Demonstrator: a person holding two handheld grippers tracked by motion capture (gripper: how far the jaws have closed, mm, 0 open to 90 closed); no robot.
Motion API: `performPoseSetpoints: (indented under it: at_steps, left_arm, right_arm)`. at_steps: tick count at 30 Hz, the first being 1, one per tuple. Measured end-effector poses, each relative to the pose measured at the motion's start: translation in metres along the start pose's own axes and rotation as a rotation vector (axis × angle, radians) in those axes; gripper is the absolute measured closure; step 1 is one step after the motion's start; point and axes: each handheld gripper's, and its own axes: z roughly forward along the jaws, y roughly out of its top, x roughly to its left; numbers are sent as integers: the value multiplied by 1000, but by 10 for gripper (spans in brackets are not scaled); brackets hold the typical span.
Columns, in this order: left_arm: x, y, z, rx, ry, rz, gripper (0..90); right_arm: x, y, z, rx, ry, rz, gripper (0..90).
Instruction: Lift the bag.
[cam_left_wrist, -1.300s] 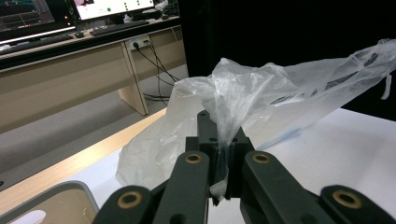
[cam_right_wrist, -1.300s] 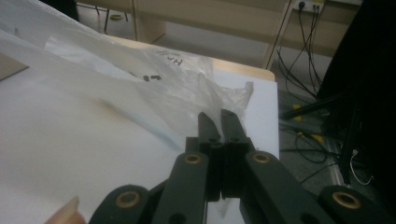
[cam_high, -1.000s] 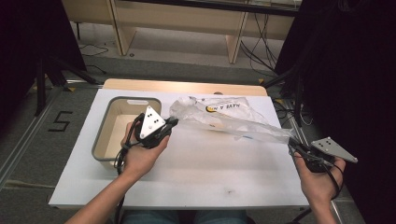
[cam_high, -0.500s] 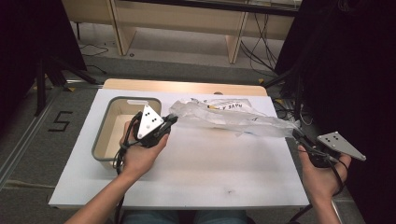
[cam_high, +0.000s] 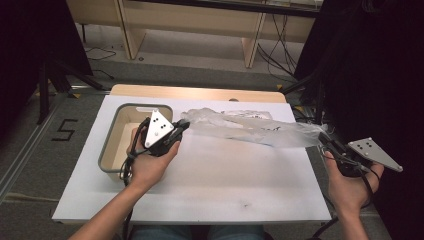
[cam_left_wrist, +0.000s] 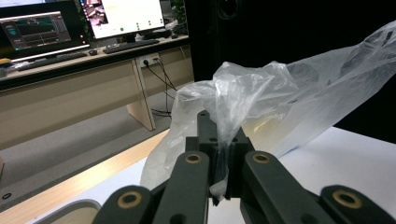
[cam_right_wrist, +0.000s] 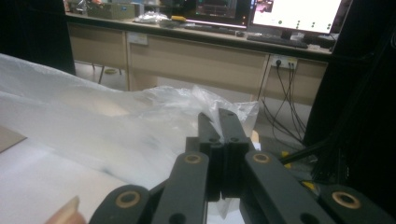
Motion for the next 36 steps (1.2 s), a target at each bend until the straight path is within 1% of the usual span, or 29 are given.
performPoseSetpoints:
  at_steps: [1,5,12,13,14,15,16,17,18,19,20,21,22,23,24,25,28,29,32,33,36]
  left_arm:
    - [0,1,0,-7,2,-4,889]
    - [0,2,0,-13,6,0,889]
    - [-1,4,0,-32,12,-1,889]
    - [-1,5,0,-43,13,4,889]
    - [-1,5,0,-43,13,4,889]
    - [-1,6,0,-59,15,5,889]
    - [-1,6,0,-59,15,5,890]
    - [-2,8,-1,-78,16,10,889]
    - [-2,8,-1,-78,16,10,889]
    - [-3,10,-1,-97,16,11,889]
    - [-3,10,-1,-97,16,11,890]
    - [-4,13,-2,-113,19,16,889]
    - [-4,13,-2,-113,19,16,889]
    - [-5,15,-2,-129,19,16,889]
    - [-5,15,-2,-129,19,16,889]
    - [-5,18,-2,-144,21,17,889]
    - [-5,21,-2,-157,25,17,889]
    - [-4,24,-3,-177,26,14,889]
    - [-4,27,-3,-190,29,11,889]
    - [-4,30,-4,-206,33,4,889]
    - [-2,32,-5,-213,37,4,889]
  right_arm:
    - [0,2,0,-7,-1,0,900]
    - [0,3,2,-12,1,2,900]
    - [0,1,3,-7,-1,6,900]
    - [0,1,3,-7,-2,6,900]
    - [0,1,3,-7,-1,7,900]
    - [0,1,3,-7,-2,7,900]
    - [0,1,3,-7,-2,7,900]
    - [-1,1,3,-5,-1,6,900]
    - [-1,1,3,-5,-1,6,900]
    - [0,0,3,-4,0,7,900]
    - [0,0,3,-2,0,7,900]
    - [0,0,3,-1,0,6,900]
    - [0,0,3,-1,0,6,900]
    - [0,0,3,-2,0,6,900]
    - [0,0,3,-2,0,6,900]
    - [0,1,3,-6,0,5,900]
    - [0,1,2,-9,0,5,900]
    - [0,2,2,-13,-1,5,900]
    - [0,3,1,-16,-3,8,900]
    - [0,3,0,-21,-2,7,900]
    - [-1,5,-1,-27,-4,8,900]
